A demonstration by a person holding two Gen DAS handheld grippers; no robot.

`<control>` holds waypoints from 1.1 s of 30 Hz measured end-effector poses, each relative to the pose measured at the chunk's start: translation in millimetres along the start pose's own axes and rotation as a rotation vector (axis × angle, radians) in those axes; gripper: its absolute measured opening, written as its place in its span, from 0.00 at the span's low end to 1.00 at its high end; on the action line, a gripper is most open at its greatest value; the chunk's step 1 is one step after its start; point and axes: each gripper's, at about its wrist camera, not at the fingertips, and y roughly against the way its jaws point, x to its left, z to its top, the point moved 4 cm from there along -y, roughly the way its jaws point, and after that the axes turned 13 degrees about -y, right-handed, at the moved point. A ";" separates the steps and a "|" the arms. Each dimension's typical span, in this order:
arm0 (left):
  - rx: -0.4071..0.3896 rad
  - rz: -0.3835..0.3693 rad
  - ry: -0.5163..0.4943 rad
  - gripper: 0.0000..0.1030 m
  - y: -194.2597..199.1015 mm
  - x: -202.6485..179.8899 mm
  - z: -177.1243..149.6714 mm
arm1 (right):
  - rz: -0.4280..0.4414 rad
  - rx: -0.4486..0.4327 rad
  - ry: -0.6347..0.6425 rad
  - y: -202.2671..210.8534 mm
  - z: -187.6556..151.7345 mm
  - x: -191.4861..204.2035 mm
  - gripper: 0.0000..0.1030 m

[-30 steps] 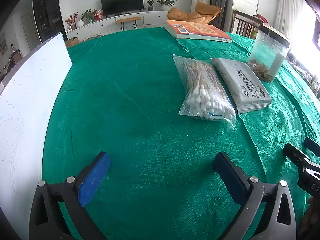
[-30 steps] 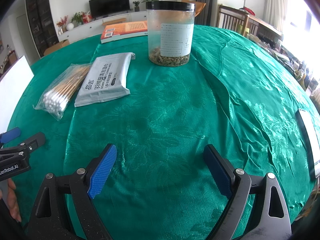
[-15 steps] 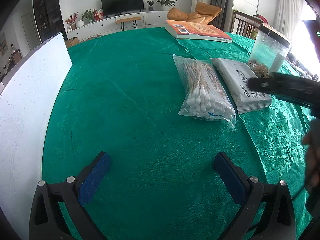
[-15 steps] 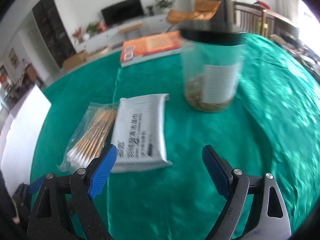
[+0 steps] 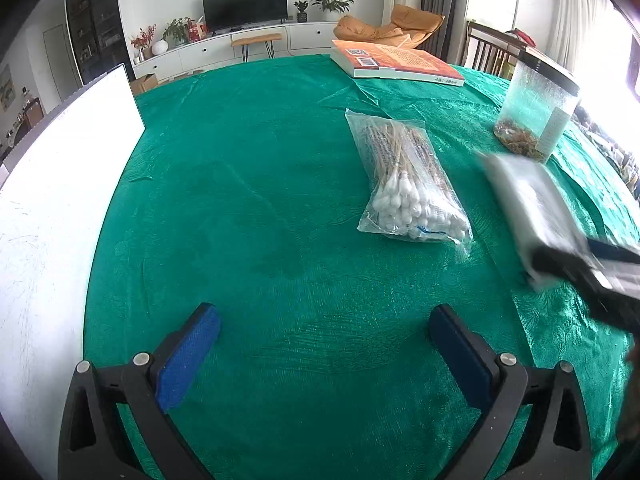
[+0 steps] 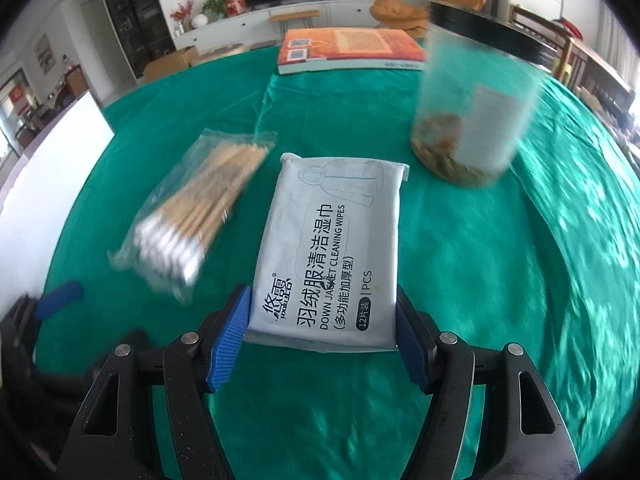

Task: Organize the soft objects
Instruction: 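Grasp the white wipes pack with the right gripper and lift it, then grasp the cotton swab bag with the left gripper while the right gripper holds the wipes pack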

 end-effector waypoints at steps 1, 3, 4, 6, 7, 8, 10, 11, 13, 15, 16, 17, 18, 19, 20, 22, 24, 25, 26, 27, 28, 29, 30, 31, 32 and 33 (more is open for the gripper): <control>0.000 0.000 0.000 1.00 0.1 0.2 0.1 | -0.007 -0.004 -0.010 7.3 -8.0 -8.6 0.68; 0.000 0.000 0.000 1.00 -0.1 0.1 0.1 | -0.034 -0.020 -0.047 21.8 -21.3 -30.4 0.68; 0.000 0.000 0.000 1.00 -0.1 0.0 0.1 | -0.048 -0.028 -0.075 27.3 -25.9 -41.8 0.68; 0.000 0.000 0.000 1.00 -0.1 0.1 0.1 | -0.086 -0.051 -0.161 37.8 -28.5 -73.9 0.68; 0.000 0.000 0.000 1.00 0.0 0.3 0.2 | -0.117 -0.069 -0.200 40.3 -23.4 -90.6 0.68; 0.000 0.000 0.000 1.00 -0.2 0.1 0.1 | -0.139 -0.082 -0.233 38.3 -13.7 -104.9 0.68; 0.000 0.000 0.000 1.00 -0.2 0.0 0.2 | -0.147 -0.129 -0.307 36.2 9.3 -132.2 0.68; 0.000 -0.001 0.000 1.00 -0.1 0.4 0.3 | -0.151 -0.157 -0.334 33.9 22.4 -145.6 0.69; 0.000 -0.001 0.001 1.00 -0.2 0.2 0.3 | -0.134 -0.197 -0.376 25.1 44.9 -168.7 0.71; 0.000 0.000 0.001 1.00 -0.3 -0.1 0.3 | -0.110 -0.193 -0.408 18.2 56.1 -183.5 0.72; 0.000 0.000 0.001 1.00 -0.2 0.2 0.4 | -0.093 -0.199 -0.409 21.1 57.8 -187.1 0.73; 0.000 0.000 0.000 1.00 -0.3 0.3 0.4 | -0.086 -0.195 -0.414 24.7 55.6 -190.2 0.74; 0.000 0.000 0.000 1.00 -0.3 0.1 0.4 | -0.080 -0.197 -0.416 27.1 52.4 -191.5 0.74; 0.000 0.000 0.000 1.00 -0.3 0.3 0.3 | -0.081 -0.212 -0.418 30.2 46.3 -192.4 0.76; 0.000 -0.001 0.001 1.00 -0.2 0.1 0.4 | -0.089 -0.232 -0.416 31.1 40.2 -191.0 0.77; 0.000 0.000 0.000 1.00 -0.1 0.3 0.3 | -0.092 -0.246 -0.415 32.8 36.4 -188.8 0.77; 0.000 0.000 0.000 1.00 -0.2 0.3 0.2 | -0.103 -0.244 -0.422 34.0 34.5 -188.0 0.77; 0.000 0.000 0.001 1.00 -0.3 0.1 0.2 | -0.110 -0.243 -0.420 34.1 34.9 -187.1 0.78; 0.000 0.000 0.001 1.00 -0.2 0.2 0.1 | -0.118 -0.240 -0.415 31.7 35.5 -187.8 0.78; 0.000 0.000 0.001 1.00 -0.2 0.2 0.1 | -0.128 -0.237 -0.408 31.6 34.9 -187.3 0.78; 0.000 -0.001 0.001 1.00 -0.2 0.2 0.1 | -0.139 -0.233 -0.400 31.1 34.3 -184.4 0.79; 0.000 0.000 0.001 1.00 0.0 0.7 0.1 | -0.152 -0.225 -0.388 29.0 33.6 -182.4 0.81; 0.000 -0.001 0.001 1.00 -0.2 0.4 0.1 | -0.167 -0.220 -0.377 27.5 34.2 -180.6 0.81; 0.000 -0.001 0.001 1.00 -0.1 0.7 0.1 | -0.182 -0.214 -0.365 25.7 34.5 -179.2 0.82; 0.000 -0.001 0.001 1.00 -0.2 0.4 0.1 | -0.191 -0.210 -0.358 24.5 34.0 -179.3 0.83; 0.000 -0.001 0.001 1.00 -0.2 0.5 0.1 | -0.196 -0.207 -0.354 23.6 34.0 -179.2 0.83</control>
